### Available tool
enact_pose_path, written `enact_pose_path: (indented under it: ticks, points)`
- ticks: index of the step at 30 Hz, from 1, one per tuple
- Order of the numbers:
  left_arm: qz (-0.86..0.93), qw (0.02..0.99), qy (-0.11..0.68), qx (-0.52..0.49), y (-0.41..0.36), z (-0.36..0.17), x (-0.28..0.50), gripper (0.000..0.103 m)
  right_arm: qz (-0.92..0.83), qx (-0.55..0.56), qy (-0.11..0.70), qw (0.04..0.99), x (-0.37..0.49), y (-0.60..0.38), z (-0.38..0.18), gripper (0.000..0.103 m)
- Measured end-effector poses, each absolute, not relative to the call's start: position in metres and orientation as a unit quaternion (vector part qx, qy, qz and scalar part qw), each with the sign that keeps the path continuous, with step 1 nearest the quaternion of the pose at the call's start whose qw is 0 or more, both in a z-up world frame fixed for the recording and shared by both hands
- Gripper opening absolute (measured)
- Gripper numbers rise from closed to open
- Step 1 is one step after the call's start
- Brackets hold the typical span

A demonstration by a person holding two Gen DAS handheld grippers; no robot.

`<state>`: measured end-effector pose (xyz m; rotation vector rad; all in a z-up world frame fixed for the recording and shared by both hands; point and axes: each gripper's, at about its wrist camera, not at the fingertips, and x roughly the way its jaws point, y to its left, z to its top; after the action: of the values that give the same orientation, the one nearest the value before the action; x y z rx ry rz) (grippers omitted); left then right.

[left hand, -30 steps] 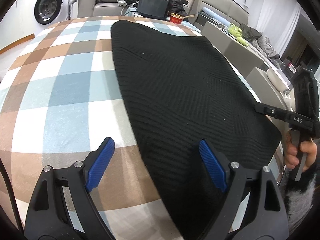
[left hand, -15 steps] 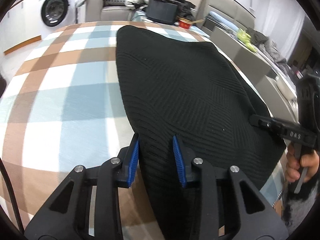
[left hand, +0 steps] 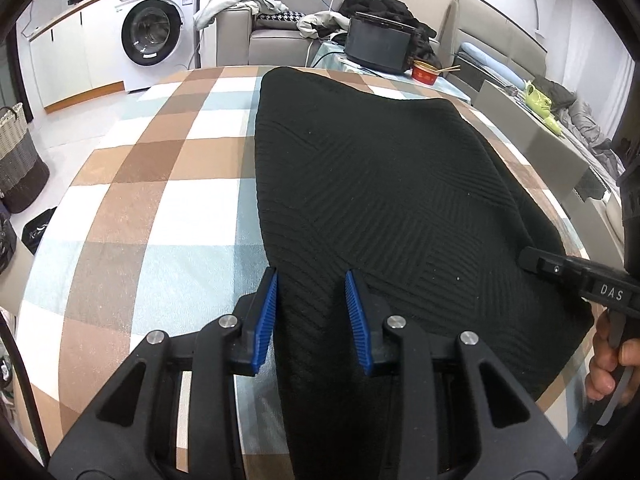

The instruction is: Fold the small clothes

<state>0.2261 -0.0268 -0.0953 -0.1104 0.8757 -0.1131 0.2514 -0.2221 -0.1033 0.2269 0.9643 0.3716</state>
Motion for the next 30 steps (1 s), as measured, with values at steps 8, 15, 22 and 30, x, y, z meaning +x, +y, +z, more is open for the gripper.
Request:
enact_pose_path:
  ticks: [8,15,22,30]
  points:
    - [-0.044,0.917,0.392,-0.054,-0.021,-0.081,0.201,0.048,0.163,0.052,0.418,0.892,0.226,-0.234,-0.081,0.055]
    - [-0.042,0.934,0.351,-0.047,-0.025,-0.065,0.158,0.076,0.198,0.054,0.399,0.894,0.187,-0.25,-0.071,0.082]
    - [-0.051,0.935,0.349,-0.045,-0.033,-0.061,0.137,0.076,0.242,0.116,0.44,0.857,0.192,-0.246,-0.094,0.068]
    - [-0.051,0.936,0.346,-0.04,-0.041,-0.062,0.125,0.076,0.22,0.09,0.45,0.861,0.193,-0.231,-0.102,0.04]
